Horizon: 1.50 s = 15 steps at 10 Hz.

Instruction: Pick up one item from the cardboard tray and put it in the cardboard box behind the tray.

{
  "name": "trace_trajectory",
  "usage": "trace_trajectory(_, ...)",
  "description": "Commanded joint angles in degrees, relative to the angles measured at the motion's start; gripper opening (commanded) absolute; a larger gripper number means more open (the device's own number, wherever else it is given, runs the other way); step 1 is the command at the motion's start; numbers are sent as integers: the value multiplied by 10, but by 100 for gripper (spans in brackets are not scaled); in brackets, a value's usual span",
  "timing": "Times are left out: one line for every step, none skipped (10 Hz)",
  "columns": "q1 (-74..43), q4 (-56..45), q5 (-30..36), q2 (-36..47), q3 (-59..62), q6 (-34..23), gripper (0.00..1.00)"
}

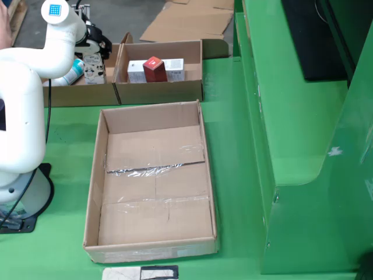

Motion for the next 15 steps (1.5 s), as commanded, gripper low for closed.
trace_trajectory(-4, 8, 4, 15, 15, -4, 0)
trace_trajectory(-4, 8, 4, 15, 15, -4, 0)
trace_trajectory(-4, 8, 4, 15, 15, -4, 0)
trace_trajectory(-4, 8, 4, 15, 15, -4, 0)
trace_trajectory(-4, 8, 4, 15, 15, -4, 0)
trace_trajectory(-4, 8, 4, 15, 15, -4, 0)
trace_trajectory(-4, 8, 4, 15, 15, -4, 0)
trace_trajectory(-4, 8, 4, 15, 15, -4, 0)
trace_trajectory(-4, 8, 4, 15, 15, -4, 0)
trace_trajectory(24, 49, -18, 39, -50, 29, 0)
trace_trajectory(48, 81, -41, 68, -107, 52, 0)
trace_trajectory(48, 81, -41, 68, -107, 52, 0)
trace_trajectory(66, 109, -54, 86, -151, 71, 0)
trace_trajectory(66, 109, -54, 86, -151, 71, 0)
trace_trajectory(66, 109, -54, 86, -151, 71, 0)
